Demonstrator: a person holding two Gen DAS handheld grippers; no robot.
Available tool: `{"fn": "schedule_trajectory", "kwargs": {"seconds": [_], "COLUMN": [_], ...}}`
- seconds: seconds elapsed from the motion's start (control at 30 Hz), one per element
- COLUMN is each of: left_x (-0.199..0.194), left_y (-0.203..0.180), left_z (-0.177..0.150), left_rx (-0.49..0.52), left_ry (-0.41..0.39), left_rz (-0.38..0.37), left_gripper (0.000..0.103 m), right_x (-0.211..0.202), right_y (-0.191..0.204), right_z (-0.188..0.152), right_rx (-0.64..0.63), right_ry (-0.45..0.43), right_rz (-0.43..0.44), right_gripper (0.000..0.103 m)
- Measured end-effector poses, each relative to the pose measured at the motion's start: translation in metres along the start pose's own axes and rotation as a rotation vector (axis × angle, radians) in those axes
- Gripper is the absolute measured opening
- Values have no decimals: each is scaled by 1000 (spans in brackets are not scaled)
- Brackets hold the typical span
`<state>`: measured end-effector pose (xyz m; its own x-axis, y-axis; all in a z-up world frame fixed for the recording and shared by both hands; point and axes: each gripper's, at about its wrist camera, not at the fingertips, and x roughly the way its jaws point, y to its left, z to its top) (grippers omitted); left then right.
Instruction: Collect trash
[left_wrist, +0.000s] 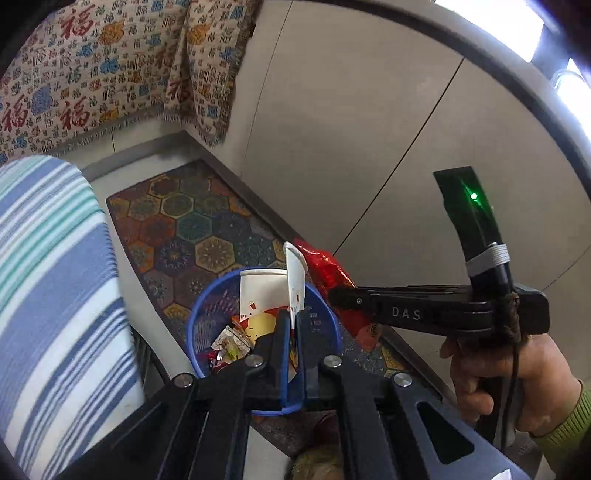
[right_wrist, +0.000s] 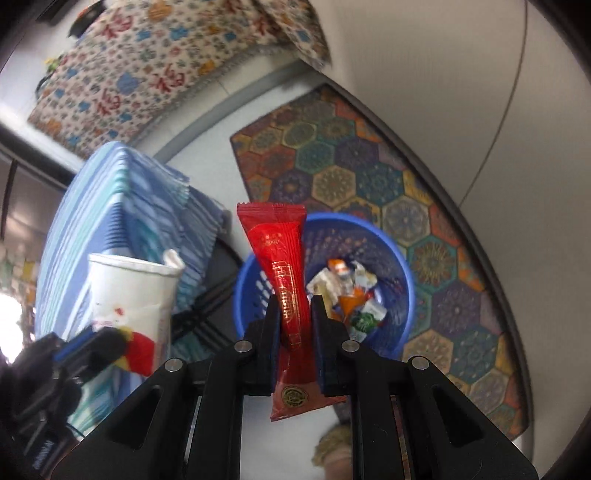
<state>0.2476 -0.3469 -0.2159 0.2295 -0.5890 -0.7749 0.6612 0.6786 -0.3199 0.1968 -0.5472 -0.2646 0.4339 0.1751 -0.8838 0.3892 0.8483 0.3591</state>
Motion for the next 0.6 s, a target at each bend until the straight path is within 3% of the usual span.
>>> {"fn": "schedule_trajectory", "kwargs": {"seconds": [0.27, 0.3, 0.33, 0.4, 0.5, 0.6], "left_x": [95, 104, 111, 119, 121, 100], "left_y": [9, 11, 10, 14, 11, 7], "left_z": [-7, -7, -8, -5, -3, 4], "left_rx": [-24, -26, -28, -39, -41, -39], "left_ry": [116, 134, 151, 160, 149, 126], "left_rz": [36, 30, 30, 49, 75, 76], "left_gripper": [8, 12, 30, 58, 59, 65], "right_x": [61, 68, 75, 82, 78, 55], "right_y": [-61, -67, -74, -84, -93, -96], "right_z": [3, 4, 5, 6, 7, 8], "right_rx": [104, 117, 134, 170, 200, 209], "right_ry": [69, 81, 87, 68, 44, 13], "right_rz": [30, 45, 65, 67, 60, 48], "right_gripper": [20, 26, 49, 65, 68, 82]}}
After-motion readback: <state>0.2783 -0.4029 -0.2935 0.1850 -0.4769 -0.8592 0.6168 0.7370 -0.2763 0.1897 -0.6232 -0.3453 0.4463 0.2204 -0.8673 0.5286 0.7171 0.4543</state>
